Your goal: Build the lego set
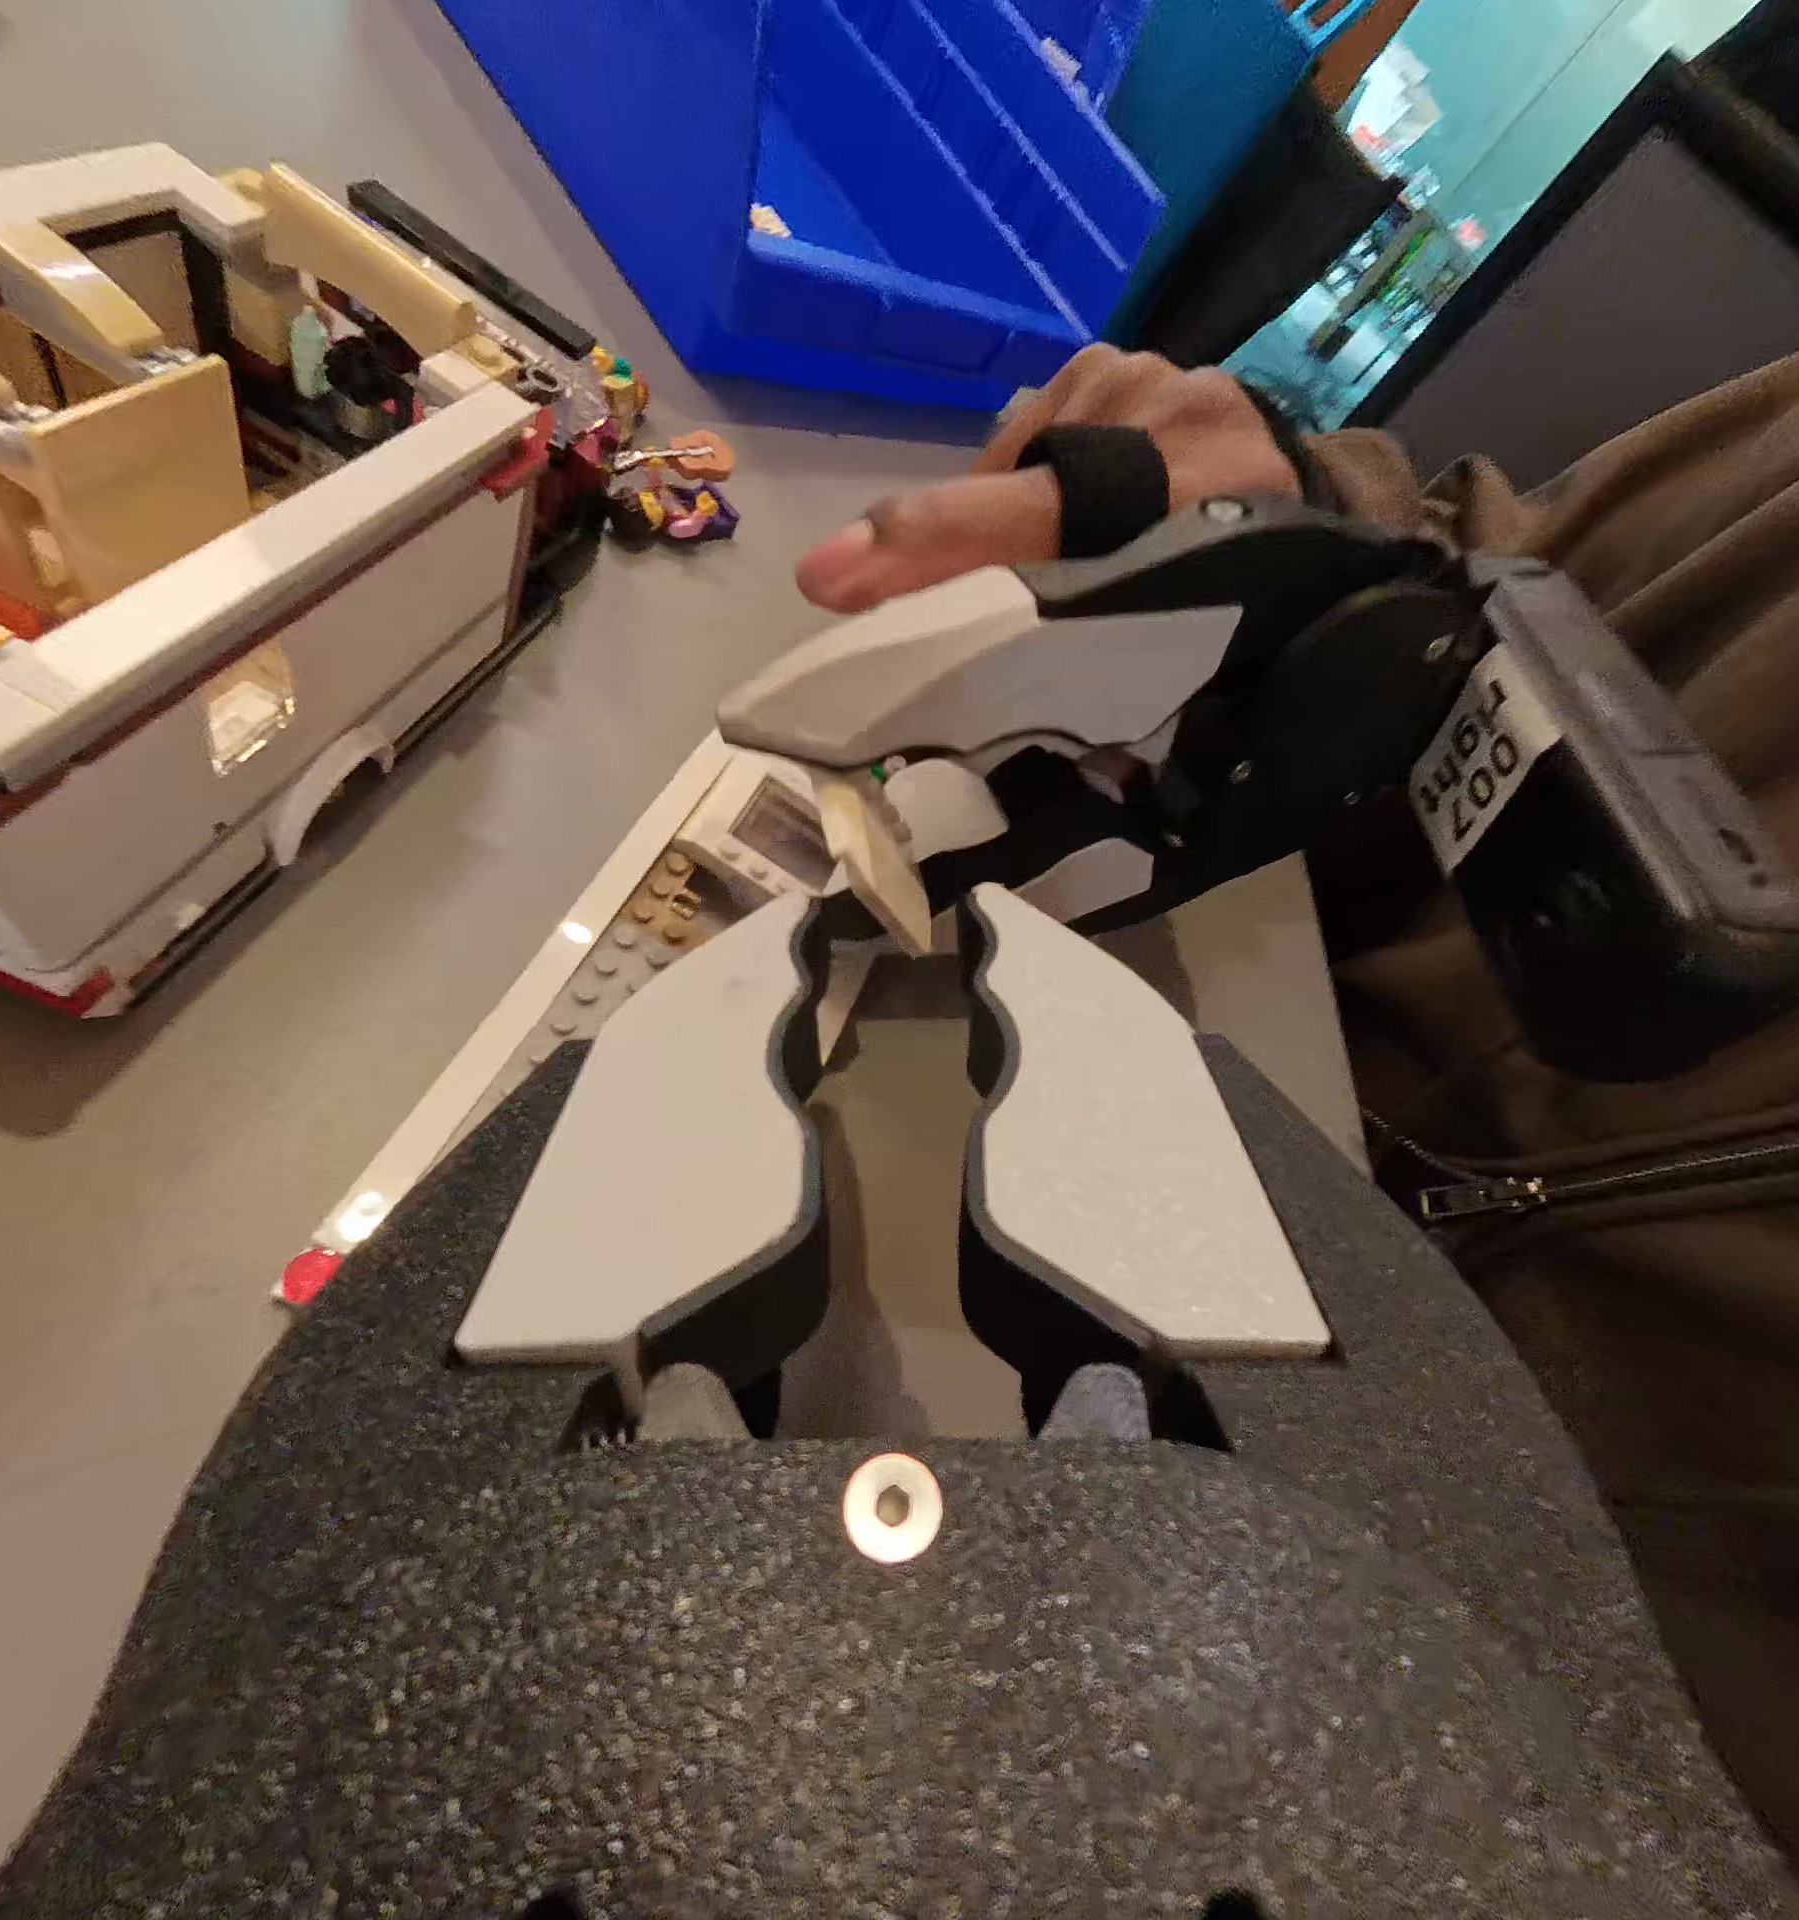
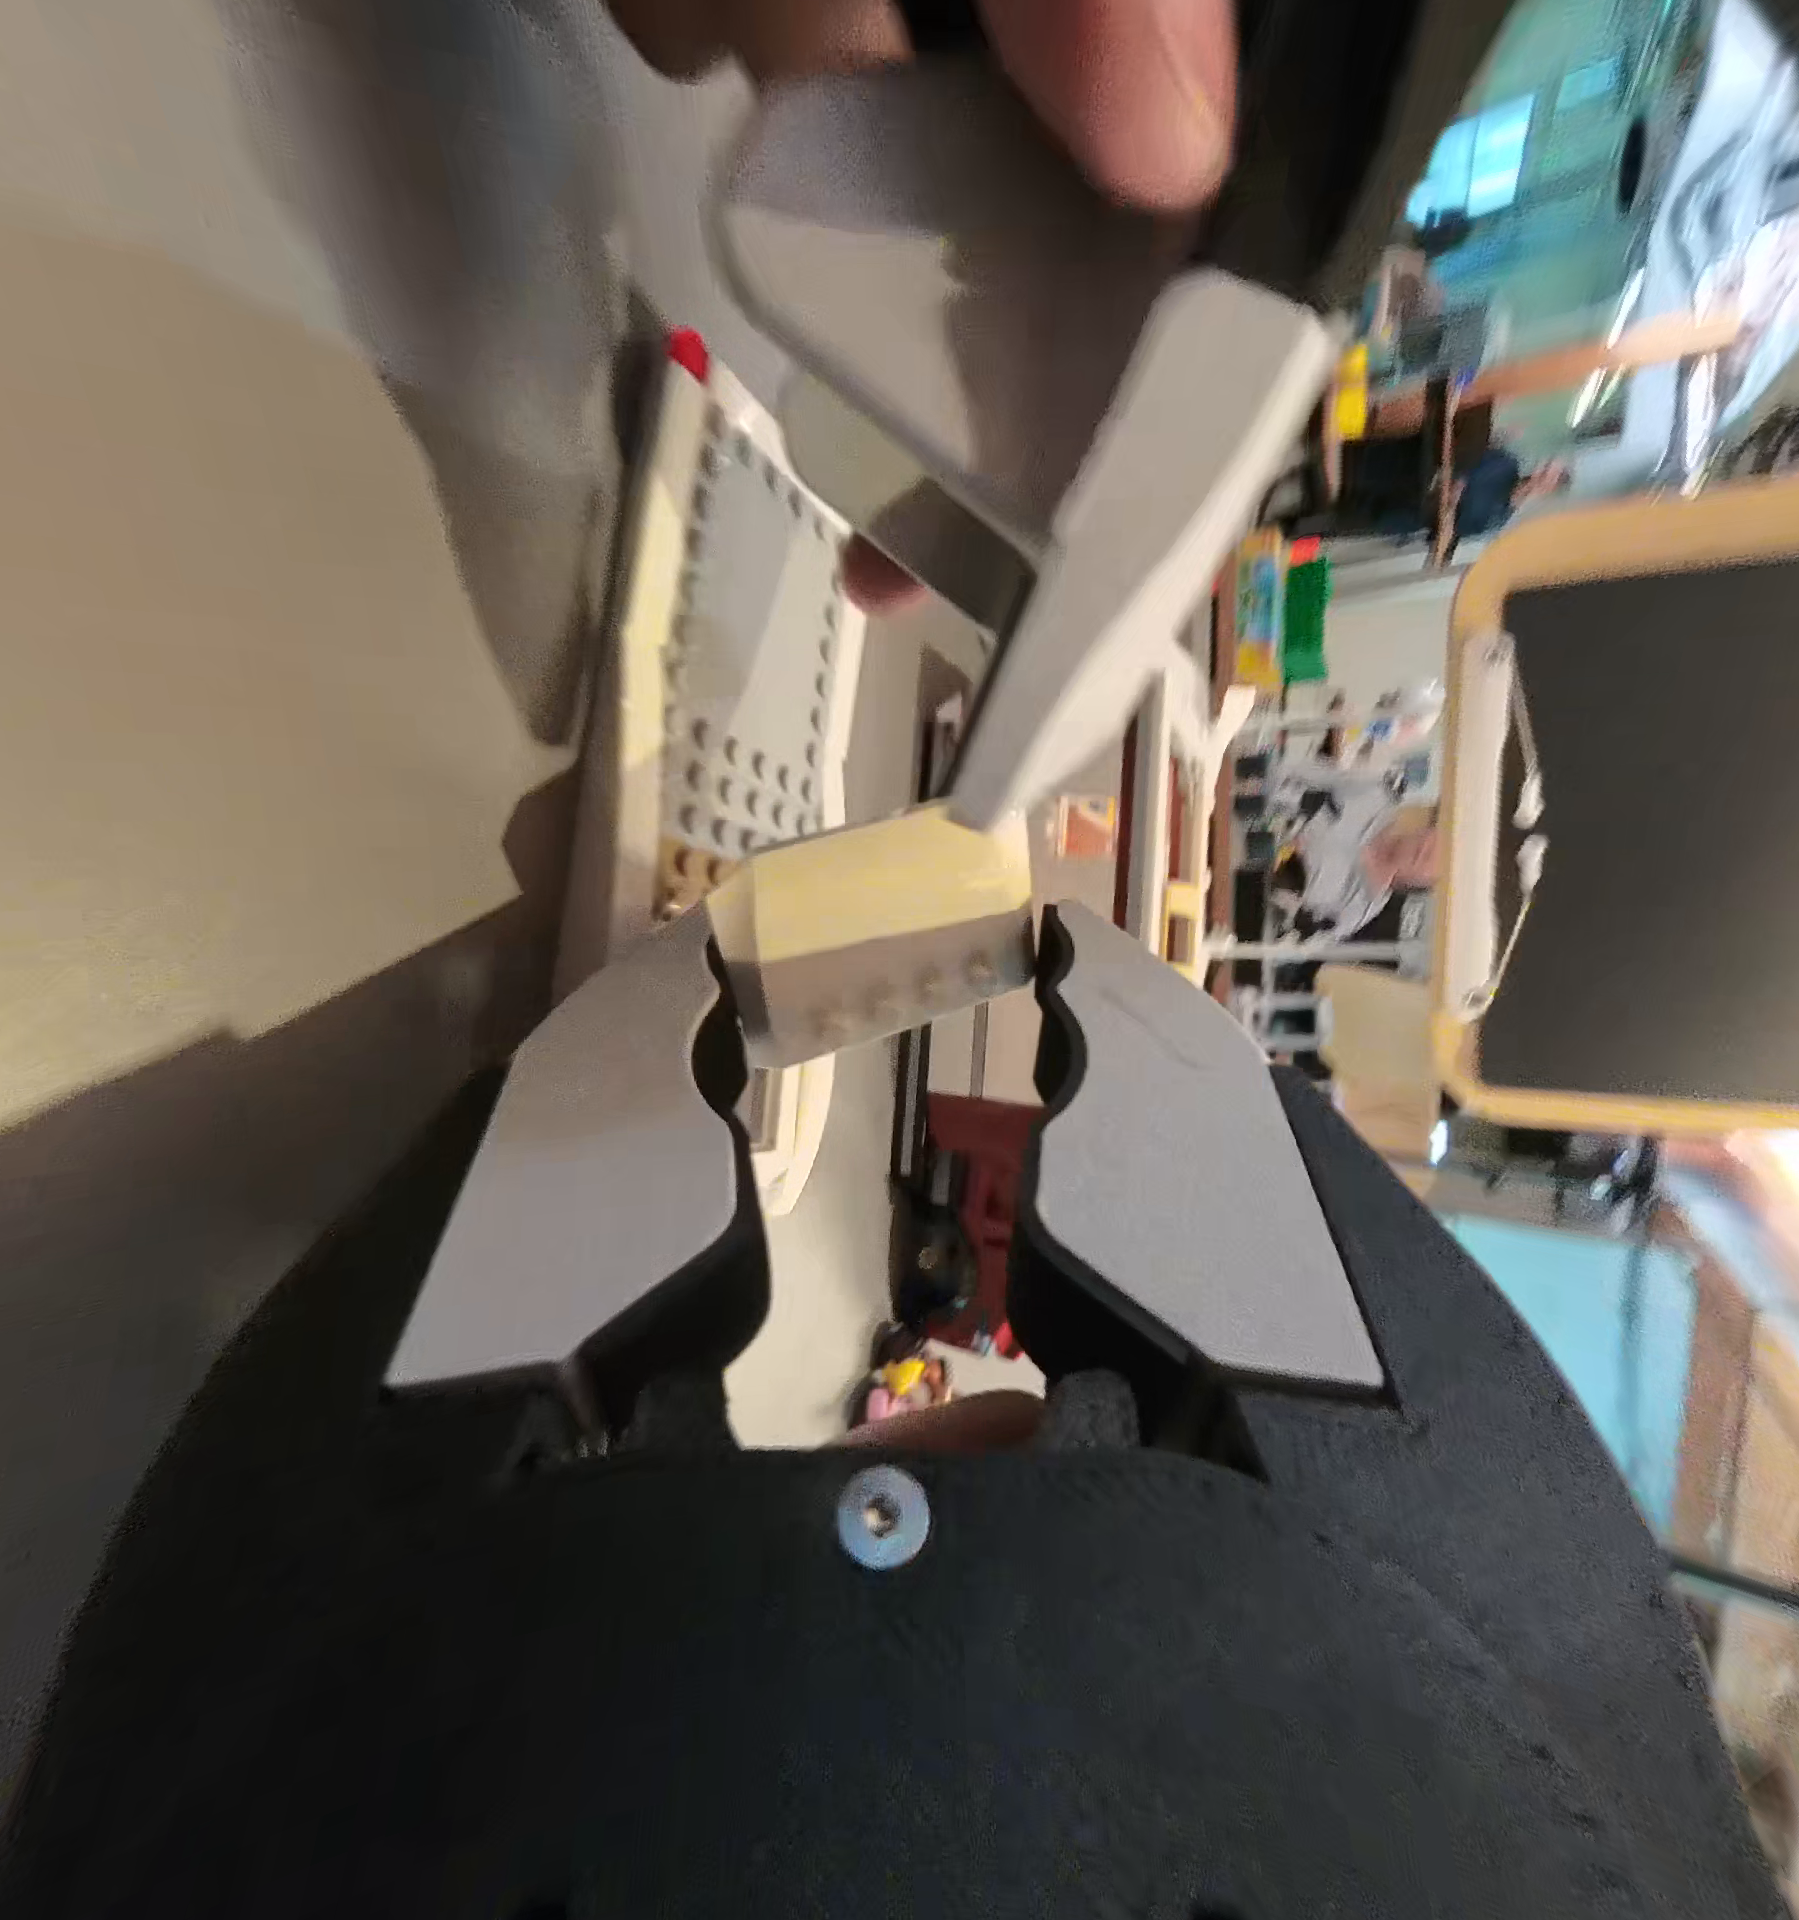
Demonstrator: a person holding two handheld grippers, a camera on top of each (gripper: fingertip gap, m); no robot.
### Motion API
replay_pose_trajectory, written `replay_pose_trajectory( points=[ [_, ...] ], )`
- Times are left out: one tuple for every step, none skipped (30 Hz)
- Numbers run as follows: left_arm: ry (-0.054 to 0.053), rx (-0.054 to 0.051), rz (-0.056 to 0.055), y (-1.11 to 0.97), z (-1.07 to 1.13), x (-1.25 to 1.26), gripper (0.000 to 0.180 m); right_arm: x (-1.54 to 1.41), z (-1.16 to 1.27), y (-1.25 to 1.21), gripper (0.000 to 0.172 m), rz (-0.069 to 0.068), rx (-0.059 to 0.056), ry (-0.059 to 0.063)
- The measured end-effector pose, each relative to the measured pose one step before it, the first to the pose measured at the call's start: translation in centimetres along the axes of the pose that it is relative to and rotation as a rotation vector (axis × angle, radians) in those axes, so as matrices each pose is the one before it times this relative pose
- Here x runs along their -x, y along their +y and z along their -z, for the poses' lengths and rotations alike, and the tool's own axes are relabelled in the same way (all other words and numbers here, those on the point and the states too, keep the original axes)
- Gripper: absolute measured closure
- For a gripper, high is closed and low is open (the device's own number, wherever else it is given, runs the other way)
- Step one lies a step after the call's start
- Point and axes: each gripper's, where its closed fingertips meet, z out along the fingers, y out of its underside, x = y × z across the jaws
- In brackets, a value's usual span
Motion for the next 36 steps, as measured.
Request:
replay_pose_trajectory(
  points=[
    [-0.0184,0.0182,0.0030,0.244,-0.041,0.226,0.153,-0.140,-0.197,0.371,0.118,-0.0378,0.0295,-0.0040],
    [-0.0110,0.0110,0.0147,0.153,-0.095,0.199,0.151,-0.070,-0.143,0.240,0.118,-0.0257,0.0197,-0.0024],
    [-0.0066,-0.0021,0.0190,-0.004,-0.131,0.196,0.150,-0.065,-0.100,0.155,0.118,-0.0218,0.0159,-0.0003],
    [-0.0026,-0.0093,0.0257,-0.065,-0.120,0.176,0.150,-0.012,-0.081,0.121,0.118,-0.0235,0.0158,-0.0028],
    [0.0009,-0.0090,0.0272,-0.082,-0.135,0.163,0.150,0.068,-0.066,0.036,0.118,-0.0211,0.0089,-0.0077],
    [0.0022,-0.0158,0.0208,-0.167,-0.099,0.130,0.152,0.133,-0.032,-0.031,0.118,-0.0172,0.0039,-0.0108],
    [0.0042,-0.0225,0.0189,-0.248,-0.078,0.096,0.155,0.130,-0.022,-0.048,0.118,-0.0149,0.0024,-0.0100],
    [0.0099,-0.0186,0.0226,-0.175,-0.096,0.030,0.158,0.089,0.006,-0.078,0.118,-0.0128,-0.0019,-0.0079],
    [0.0131,-0.0111,0.0226,-0.062,-0.091,-0.022,0.165,0.115,0.048,-0.130,0.118,-0.0129,-0.0062,-0.0122],
    [0.0134,-0.0088,0.0139,-0.033,-0.072,-0.050,0.173,0.153,0.082,-0.139,0.117,-0.0160,-0.0085,-0.0178],
    [0.0166,-0.0098,0.0098,-0.069,-0.033,-0.127,0.174,0.161,0.078,-0.107,0.118,-0.0179,-0.0101,-0.0224],
    [0.0095,-0.0078,0.0120,-0.117,-0.006,-0.044,0.174,0.166,0.112,-0.103,0.120,-0.0208,-0.0143,-0.0271],
    [0.0032,0.0000,0.0093,-0.031,0.032,0.062,0.175,0.143,0.127,-0.103,0.119,-0.0277,-0.0158,-0.0307],
    [0.0010,0.0021,0.0064,-0.019,0.063,0.103,0.175,0.135,0.165,-0.057,0.118,-0.0333,-0.0149,-0.0366],
    [-0.0068,0.0011,0.0047,-0.037,0.097,0.225,0.175,0.183,0.217,-0.061,0.117,-0.0376,-0.0169,-0.0452],
    [-0.0075,0.0063,0.0064,0.007,0.097,0.257,0.175,0.244,0.233,-0.004,0.116,-0.0421,-0.0149,-0.0529],
    [-0.0069,0.0100,0.0094,0.062,0.063,0.264,0.175,0.273,0.204,0.107,0.114,-0.0433,-0.0081,-0.0566],
    [-0.0070,0.0144,0.0131,0.132,0.008,0.285,0.175,0.221,0.141,0.253,0.111,-0.0402,-0.0004,-0.0523],
    [-0.0093,0.0166,0.0118,0.191,-0.050,0.294,0.175,0.097,0.048,0.364,0.108,-0.0337,0.0054,-0.0405],
    [-0.0097,0.0179,0.0074,0.235,-0.113,0.260,0.175,0.023,-0.023,0.438,0.105,-0.0243,0.0100,-0.0291],
    [-0.0029,0.0158,0.0062,0.227,-0.156,0.113,0.175,-0.012,-0.094,0.474,0.102,-0.0168,0.0135,-0.0213],
    [-0.0009,0.0126,0.0067,0.182,-0.178,0.025,0.175,-0.002,-0.179,0.466,0.100,-0.0135,0.0144,-0.0178],
    [-0.0030,0.0048,0.0058,0.049,-0.140,0.022,0.175,0.054,-0.214,0.403,0.098,-0.0116,0.0126,-0.0180],
    [-0.0027,0.0072,0.0036,0.037,-0.128,-0.020,0.175,0.168,-0.203,0.344,0.096,-0.0095,0.0105,-0.0220],
    [-0.0028,0.0046,-0.0009,0.007,-0.101,-0.052,0.176,0.159,-0.163,0.210,0.095,-0.0100,0.0043,-0.0208],
    [-0.0078,0.0039,-0.0016,-0.002,-0.073,0.024,0.175,0.113,-0.082,0.092,0.096,-0.0125,-0.0022,-0.0180],
    [-0.0110,0.0037,-0.0036,0.008,-0.041,0.086,0.175,0.068,-0.042,0.077,0.096,-0.0118,-0.0014,-0.0157],
    [-0.0069,0.0011,-0.0026,-0.012,-0.019,0.040,0.175,0.016,-0.003,0.099,0.098,-0.0077,0.0002,-0.0107],
    [-0.0032,-0.0007,0.0021,-0.014,-0.009,0.013,0.175,-0.023,0.017,0.094,0.101,-0.0054,0.0002,-0.0059],
    [0.0043,-0.0052,0.0022,-0.063,0.004,-0.094,0.175,-0.047,0.020,0.076,0.103,-0.0045,0.0005,-0.0027],
    [0.0124,-0.0108,0.0064,-0.144,0.027,-0.212,0.175,-0.060,0.005,0.047,0.105,-0.0035,0.0002,-0.0005],
    [0.0178,-0.0138,0.0112,-0.184,0.061,-0.271,0.175,-0.038,0.008,0.022,0.105,-0.0016,0.0000,0.0004],
    [0.0227,-0.0143,0.0097,-0.200,0.072,-0.328,0.175,-0.023,-0.002,0.019,0.105,-0.0005,-0.0003,0.0001],
    [0.0218,-0.0110,0.0106,-0.148,0.063,-0.312,0.175,-0.017,-0.006,-0.004,0.105,-0.0007,-0.0002,0.0000],
    [0.0108,-0.0061,0.0092,-0.050,0.025,-0.115,0.175,-0.024,0.000,0.006,0.105,-0.0005,-0.0003,-0.0001],
    [-0.0001,-0.0009,0.0073,0.049,-0.052,0.043,0.175,-0.002,-0.010,0.005,0.105,-0.0004,-0.0003,-0.0002]
  ],
)
